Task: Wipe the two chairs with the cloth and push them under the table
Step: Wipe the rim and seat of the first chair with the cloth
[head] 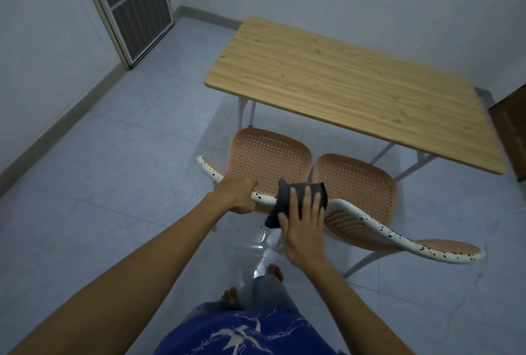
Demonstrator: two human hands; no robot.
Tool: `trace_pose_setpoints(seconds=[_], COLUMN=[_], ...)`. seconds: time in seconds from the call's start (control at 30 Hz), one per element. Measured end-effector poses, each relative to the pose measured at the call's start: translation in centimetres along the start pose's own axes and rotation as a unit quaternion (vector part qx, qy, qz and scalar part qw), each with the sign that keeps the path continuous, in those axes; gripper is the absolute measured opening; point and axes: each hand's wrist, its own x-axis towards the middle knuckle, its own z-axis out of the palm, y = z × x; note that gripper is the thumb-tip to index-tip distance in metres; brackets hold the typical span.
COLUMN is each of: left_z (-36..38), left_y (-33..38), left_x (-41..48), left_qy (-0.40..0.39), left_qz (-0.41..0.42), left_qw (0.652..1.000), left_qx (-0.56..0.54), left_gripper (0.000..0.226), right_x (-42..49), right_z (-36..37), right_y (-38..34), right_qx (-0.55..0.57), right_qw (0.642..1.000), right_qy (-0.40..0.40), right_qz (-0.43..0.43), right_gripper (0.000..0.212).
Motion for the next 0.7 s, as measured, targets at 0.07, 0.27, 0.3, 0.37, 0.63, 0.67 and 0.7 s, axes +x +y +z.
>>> trace_pose_setpoints(seconds=[0.07, 0.27, 0.3, 0.37, 0.63, 0.67, 0.7], left_z=[-0.3, -1.2, -1.2, -1.1, -2.3, -2.3, -2.2], left_y=[0.2, 0.3, 0.0, -0.6, -2.0, -2.1, -2.3], left_x=[0.1, -0.4, -0.3, 0.0, 0.5, 0.6, 0.8], left_qy=[-0.017, -0.034, -0.038, -0.034, -0.005, -0.004, 0.000], left_qz=[-0.001, 0.001, 0.001, -0.005, -0.025, -0.024, -0.022], left_qw=[1.000, 0.999, 0.999, 0.997, 0.998, 0.998, 0.999], left_qx=[-0.009, -0.021, -0.030, -0.062, -0.057, -0.051, -0.046], left_gripper=[0.054, 0.050, 0.052, 0.055, 0.060, 0.060, 0.060], right_x=[-0.7, 4.2, 3.9, 2.3, 3.9, 4.4, 4.6], right_z=[1.1, -1.4, -1.6, -1.4, 0.6, 0.2, 0.0], right_y=[-1.5, 0.9, 1.7, 2.4, -3.0, -3.2, -3.0], right_qx=[-0.006, -0.084, -0.081, -0.078, -0.067, -0.074, -0.081], right_qw=[0.999, 0.989, 0.990, 0.992, 0.988, 0.988, 0.987], right_qy=[0.009, -0.051, -0.047, -0.026, -0.007, -0.020, -0.024], right_qz=[-0.031, -0.109, -0.107, -0.097, -0.136, -0.135, -0.134], right_gripper=[0.065, 0.056, 0.057, 0.060, 0.060, 0.056, 0.054])
